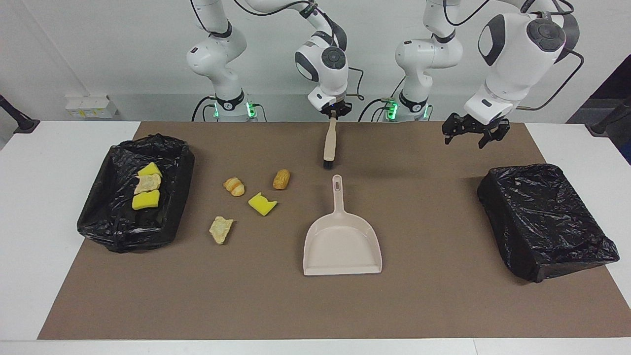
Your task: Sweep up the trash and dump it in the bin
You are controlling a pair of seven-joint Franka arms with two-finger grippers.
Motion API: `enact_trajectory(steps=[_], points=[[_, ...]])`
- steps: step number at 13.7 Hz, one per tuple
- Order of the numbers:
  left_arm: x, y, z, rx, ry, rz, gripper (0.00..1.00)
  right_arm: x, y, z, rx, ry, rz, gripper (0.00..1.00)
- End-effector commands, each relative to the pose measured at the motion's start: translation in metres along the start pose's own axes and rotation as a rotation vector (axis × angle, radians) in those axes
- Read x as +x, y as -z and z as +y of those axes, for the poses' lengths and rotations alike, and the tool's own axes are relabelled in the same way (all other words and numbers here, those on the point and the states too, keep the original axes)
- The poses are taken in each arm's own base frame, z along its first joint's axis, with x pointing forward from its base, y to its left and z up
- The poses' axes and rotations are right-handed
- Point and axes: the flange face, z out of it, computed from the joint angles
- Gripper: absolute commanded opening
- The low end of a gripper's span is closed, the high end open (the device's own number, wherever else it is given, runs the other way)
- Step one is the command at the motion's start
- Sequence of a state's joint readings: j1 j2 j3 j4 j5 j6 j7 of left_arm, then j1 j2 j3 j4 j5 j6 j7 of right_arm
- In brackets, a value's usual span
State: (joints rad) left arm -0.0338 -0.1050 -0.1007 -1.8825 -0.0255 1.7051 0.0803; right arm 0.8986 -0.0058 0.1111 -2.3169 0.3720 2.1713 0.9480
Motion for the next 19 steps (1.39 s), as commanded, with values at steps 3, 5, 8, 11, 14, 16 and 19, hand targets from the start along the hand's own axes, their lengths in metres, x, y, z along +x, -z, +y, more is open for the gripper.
enact_trajectory(steps=[3,5,8,11,14,16,19], points=[[0.004,-0.019,0.017,0.004,-0.026,0.046,1.0,0.019,0.066,0.018,0.015,-0.051,-0.001,0.0],[0.009,-0.04,0.034,0.007,-0.043,0.088,1.0,0.039,0.113,0.048,-0.017,-0.064,0.014,0.0],[0.023,-0.069,0.076,-0.007,0.022,0.166,1.0,0.081,0.162,0.101,-0.083,-0.049,0.035,0.0],[0.041,-0.107,0.136,-0.031,0.023,0.196,1.0,0.131,0.183,0.165,-0.149,0.013,0.072,0.0],[0.046,-0.123,0.178,-0.057,0.032,0.237,1.0,0.184,0.187,0.233,-0.171,0.105,0.068,0.0],[0.049,-0.136,0.215,-0.1,0.09,0.291,1.0,0.203,0.189,0.264,-0.23,0.181,0.069,0.0],[0.05,-0.158,0.267,-0.151,0.14,0.327,1.0,0.231,0.176,0.29,-0.237,0.259,0.048,0.0]])
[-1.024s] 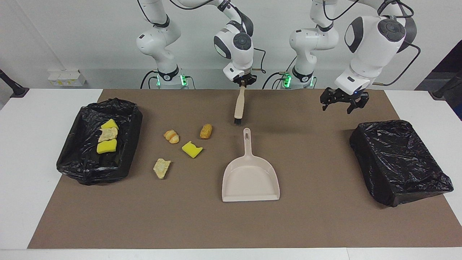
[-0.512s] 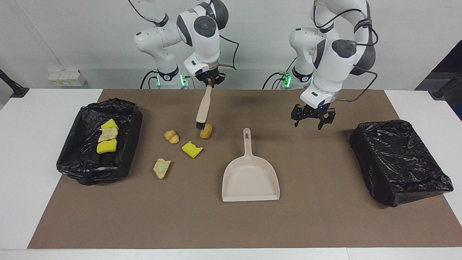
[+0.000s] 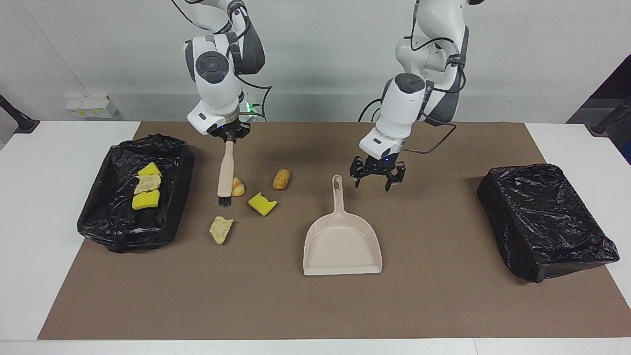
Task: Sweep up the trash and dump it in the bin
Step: 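Grasp the dustpan with the left gripper while the right gripper grasps the brush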
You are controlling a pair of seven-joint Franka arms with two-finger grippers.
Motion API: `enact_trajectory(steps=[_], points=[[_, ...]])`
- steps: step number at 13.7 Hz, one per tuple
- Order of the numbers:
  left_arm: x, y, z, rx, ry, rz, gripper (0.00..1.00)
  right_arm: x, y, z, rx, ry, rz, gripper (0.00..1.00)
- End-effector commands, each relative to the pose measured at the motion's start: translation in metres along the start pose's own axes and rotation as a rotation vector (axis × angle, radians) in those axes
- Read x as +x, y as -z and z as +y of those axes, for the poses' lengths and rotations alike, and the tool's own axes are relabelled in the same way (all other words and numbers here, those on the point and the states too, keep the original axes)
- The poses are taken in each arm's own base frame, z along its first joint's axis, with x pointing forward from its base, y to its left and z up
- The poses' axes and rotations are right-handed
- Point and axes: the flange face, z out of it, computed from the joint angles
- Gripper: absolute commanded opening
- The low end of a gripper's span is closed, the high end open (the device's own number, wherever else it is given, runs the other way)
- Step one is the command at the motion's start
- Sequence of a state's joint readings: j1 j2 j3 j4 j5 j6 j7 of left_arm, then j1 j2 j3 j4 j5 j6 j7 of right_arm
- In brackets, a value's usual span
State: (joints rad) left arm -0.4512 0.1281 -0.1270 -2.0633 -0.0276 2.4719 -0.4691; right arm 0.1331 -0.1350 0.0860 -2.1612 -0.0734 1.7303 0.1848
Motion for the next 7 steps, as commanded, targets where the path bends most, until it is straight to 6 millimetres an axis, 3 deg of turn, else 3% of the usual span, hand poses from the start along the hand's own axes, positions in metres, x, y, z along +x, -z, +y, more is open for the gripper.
enact_trajectory(steps=[1,3,7], points=[[-0.002,-0.017,0.027,-0.024,0.042,0.022,1.0,0.012,-0.012,0.008,-0.028,0.078,-0.002,0.0],[-0.009,-0.026,0.05,-0.031,0.059,0.009,1.0,0.021,-0.024,0.007,-0.057,0.087,-0.003,0.0],[-0.018,-0.04,0.056,-0.013,0.074,-0.015,0.98,0.036,-0.034,0.02,-0.182,0.123,0.027,0.0]])
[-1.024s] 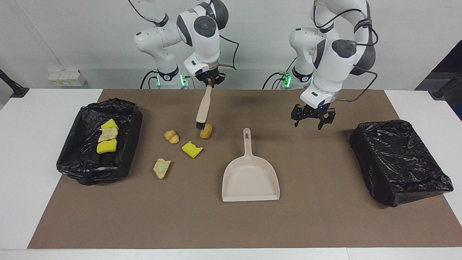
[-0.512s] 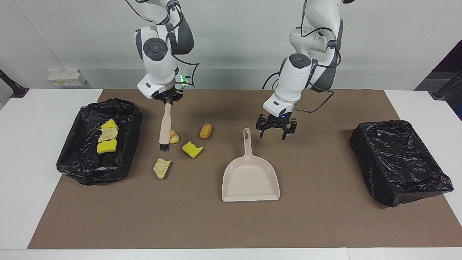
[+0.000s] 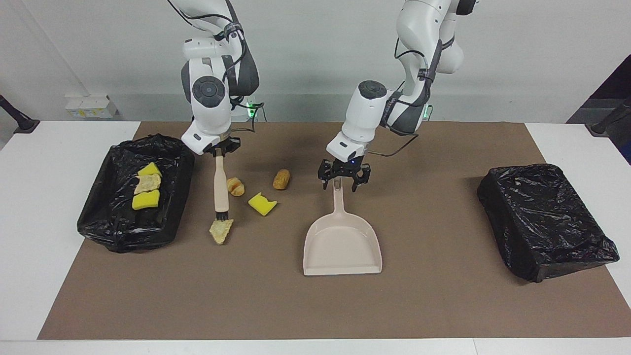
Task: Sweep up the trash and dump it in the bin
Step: 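Grasp the dustpan with the left gripper while the right gripper grasps the brush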
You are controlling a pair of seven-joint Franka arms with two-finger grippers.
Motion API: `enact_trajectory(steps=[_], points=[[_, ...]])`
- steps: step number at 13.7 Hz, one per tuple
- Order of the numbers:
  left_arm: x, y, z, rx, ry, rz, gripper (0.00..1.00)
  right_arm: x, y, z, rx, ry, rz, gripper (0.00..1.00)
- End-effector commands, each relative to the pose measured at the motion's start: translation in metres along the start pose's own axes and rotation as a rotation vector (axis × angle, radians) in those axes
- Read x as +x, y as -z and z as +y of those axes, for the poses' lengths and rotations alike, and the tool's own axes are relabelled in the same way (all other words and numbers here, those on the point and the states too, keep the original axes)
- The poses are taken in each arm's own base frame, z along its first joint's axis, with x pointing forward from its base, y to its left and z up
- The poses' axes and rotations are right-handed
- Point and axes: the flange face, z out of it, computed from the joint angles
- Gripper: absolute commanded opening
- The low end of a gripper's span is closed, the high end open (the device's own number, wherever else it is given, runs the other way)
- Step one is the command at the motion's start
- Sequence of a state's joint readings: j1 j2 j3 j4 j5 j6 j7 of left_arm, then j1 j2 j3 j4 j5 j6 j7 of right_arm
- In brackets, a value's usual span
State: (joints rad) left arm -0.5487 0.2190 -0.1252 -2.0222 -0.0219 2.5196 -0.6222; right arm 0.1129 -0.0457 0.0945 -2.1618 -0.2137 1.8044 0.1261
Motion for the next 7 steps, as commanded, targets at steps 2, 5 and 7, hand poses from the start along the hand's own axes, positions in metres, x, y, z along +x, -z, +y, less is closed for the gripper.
enact_trajectory(steps=[2,5,7], points=[[0.002,-0.006,0.003,0.014,0.01,0.005,0.84,0.013,-0.003,0.02,-0.113,0.053,0.059,0.0],[-0.003,-0.013,0.005,0.021,0.002,-0.009,0.58,0.038,-0.008,0.045,-0.218,0.131,0.095,0.0],[-0.006,-0.017,0.005,0.028,0.012,-0.021,0.5,0.063,-0.009,0.052,-0.241,0.164,0.112,0.0]])
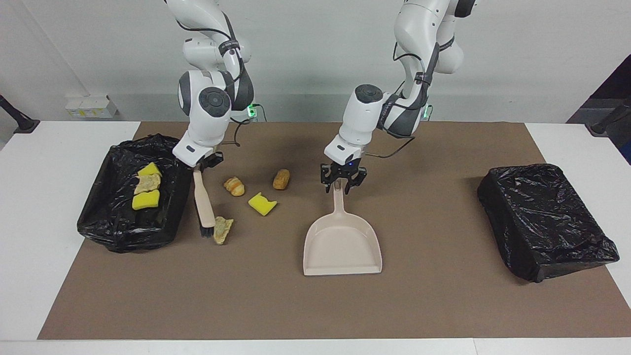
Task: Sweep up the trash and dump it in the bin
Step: 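Grasp the dustpan with the left gripper while the right gripper grasps the brush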
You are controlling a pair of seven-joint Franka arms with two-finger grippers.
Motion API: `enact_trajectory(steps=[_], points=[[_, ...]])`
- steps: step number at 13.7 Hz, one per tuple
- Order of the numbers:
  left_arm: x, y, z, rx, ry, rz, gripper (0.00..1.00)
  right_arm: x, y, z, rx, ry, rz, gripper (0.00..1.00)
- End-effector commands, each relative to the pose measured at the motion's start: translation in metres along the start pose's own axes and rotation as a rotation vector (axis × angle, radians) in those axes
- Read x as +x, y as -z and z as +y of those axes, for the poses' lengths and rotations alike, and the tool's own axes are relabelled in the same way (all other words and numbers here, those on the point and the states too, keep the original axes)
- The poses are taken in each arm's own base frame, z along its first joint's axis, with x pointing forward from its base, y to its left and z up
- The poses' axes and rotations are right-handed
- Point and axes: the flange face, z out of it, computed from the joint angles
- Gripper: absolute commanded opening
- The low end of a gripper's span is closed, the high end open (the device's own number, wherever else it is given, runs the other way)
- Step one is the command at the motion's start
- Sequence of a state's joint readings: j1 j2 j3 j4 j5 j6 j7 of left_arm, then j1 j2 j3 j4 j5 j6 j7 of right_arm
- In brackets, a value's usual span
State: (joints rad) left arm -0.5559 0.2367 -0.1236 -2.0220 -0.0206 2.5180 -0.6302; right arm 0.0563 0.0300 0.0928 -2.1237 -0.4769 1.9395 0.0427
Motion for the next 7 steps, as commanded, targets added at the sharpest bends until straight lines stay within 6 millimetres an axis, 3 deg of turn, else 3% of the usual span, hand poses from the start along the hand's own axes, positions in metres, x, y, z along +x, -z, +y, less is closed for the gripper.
enact_trajectory(steps=[1,3,5,6,7], points=[[-0.006,-0.007,0.008,0.02,0.005,-0.009,0.5,0.041,-0.011,0.01,-0.016,0.047,0.024,0.0],[-0.007,-0.008,0.007,0.023,0.005,-0.013,0.48,0.051,-0.017,0.0,-0.012,0.064,0.02,0.0],[-0.006,-0.008,0.006,0.024,0.006,-0.012,0.08,0.035,-0.029,-0.015,0.022,0.068,-0.023,0.0],[-0.004,-0.007,0.005,0.024,0.009,-0.01,0.0,0.026,-0.029,-0.024,0.053,0.054,-0.031,0.0],[0.0,-0.005,0.0,0.025,0.016,-0.007,0.0,0.021,-0.034,-0.032,0.099,0.037,-0.045,0.0]])
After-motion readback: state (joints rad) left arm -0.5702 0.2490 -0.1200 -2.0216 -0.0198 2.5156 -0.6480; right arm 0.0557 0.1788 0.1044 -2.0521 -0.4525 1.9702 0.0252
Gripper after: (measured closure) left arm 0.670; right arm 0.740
